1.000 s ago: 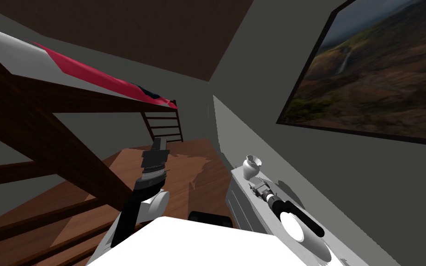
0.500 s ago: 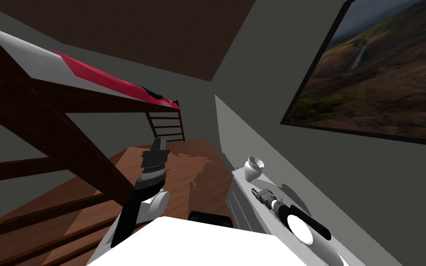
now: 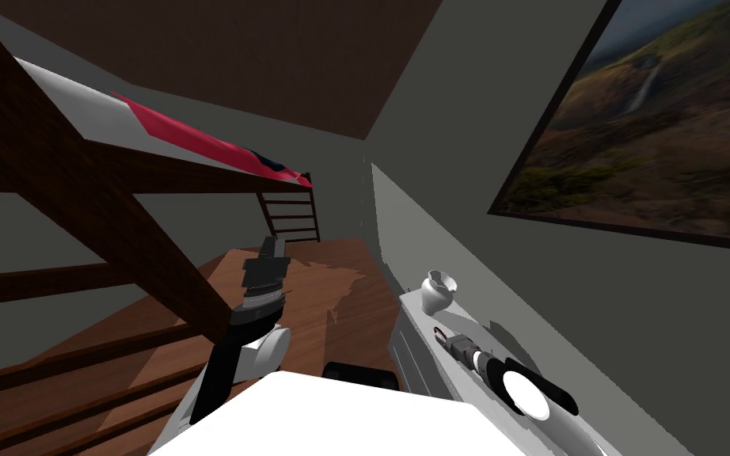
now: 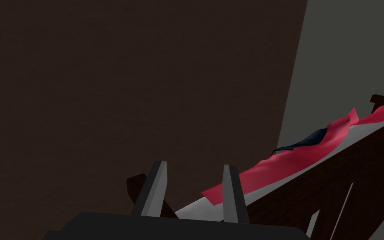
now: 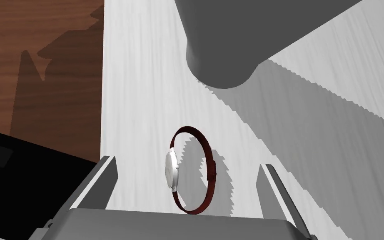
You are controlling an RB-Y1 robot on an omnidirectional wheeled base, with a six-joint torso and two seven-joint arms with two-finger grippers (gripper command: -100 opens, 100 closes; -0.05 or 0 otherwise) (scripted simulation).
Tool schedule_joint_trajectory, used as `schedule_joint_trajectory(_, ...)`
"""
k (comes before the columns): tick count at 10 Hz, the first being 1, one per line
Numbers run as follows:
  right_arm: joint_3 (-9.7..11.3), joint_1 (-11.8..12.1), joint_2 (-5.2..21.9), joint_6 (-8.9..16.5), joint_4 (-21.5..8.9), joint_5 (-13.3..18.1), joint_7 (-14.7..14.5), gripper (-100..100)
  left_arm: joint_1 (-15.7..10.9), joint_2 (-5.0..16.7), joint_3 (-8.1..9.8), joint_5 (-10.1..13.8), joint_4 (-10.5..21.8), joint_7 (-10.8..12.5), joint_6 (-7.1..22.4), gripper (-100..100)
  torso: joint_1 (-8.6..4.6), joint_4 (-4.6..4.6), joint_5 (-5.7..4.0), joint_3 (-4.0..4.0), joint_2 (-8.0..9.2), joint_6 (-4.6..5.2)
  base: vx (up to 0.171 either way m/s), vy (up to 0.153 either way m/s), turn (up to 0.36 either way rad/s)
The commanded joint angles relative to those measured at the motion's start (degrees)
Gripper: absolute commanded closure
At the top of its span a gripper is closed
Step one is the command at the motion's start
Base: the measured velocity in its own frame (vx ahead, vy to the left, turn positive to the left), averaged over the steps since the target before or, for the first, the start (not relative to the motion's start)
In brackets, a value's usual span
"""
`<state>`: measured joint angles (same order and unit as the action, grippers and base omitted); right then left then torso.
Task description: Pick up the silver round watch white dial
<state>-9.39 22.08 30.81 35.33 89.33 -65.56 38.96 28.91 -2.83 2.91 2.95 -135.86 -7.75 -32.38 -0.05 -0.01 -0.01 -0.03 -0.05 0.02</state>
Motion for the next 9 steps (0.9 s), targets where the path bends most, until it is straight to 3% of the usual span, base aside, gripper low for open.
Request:
schedule_joint_trajectory(1, -0.34, -0.31, 1.11, 2.45, -1.92, -1.99, 2.24, -100, 0.0, 0.0, 0.0, 0.0, 0.0, 0.0, 0.0, 0, 0.0, 0.0, 0.0, 0.0, 0.0, 0.0, 0.006, -0.014, 0.075)
schedule_joint_trajectory(5, -0.99, -0.81, 3.59, 6.92, -5.88, -6.51, 6.03, -100, 0.0, 0.0, 0.0, 0.0, 0.0, 0.0, 0.0, 0, 0.02, 0.0, 0.01, 0.0, 0.0, 0.0, 0.005, -0.011, 0.057)
schedule_joint_trajectory(7, -1.01, -0.62, 3.63, 6.94, -5.61, -6.42, 6.28, -100, 0.0, 0.0, 0.0, 0.0, 0.0, 0.0, 0.0, 0, 0.05, 0.0, 0.01, 0.01, 0.01, 0.01, 0.001, -0.002, 0.021)
schedule_joint_trajectory(8, -1.03, -0.64, 3.68, 7.14, -5.71, -6.53, 6.42, 0, 0.0, 0.0, 0.0, 0.0, 0.0, 0.0, 0.0, 0, 0.07, 0.01, 0.01, 0.01, 0.02, 0.01, 0.0, 0.0, 0.0)
schedule_joint_trajectory(9, -0.47, -1.54, 1.98, 6.05, -7.34, -5.56, 5.5, -100, 0.0, 0.0, 0.0, 0.0, 0.0, 0.0, 0.0, 0, 0.08, 0.01, 0.02, 0.01, 0.02, 0.01, 0.031, -0.021, 0.038)
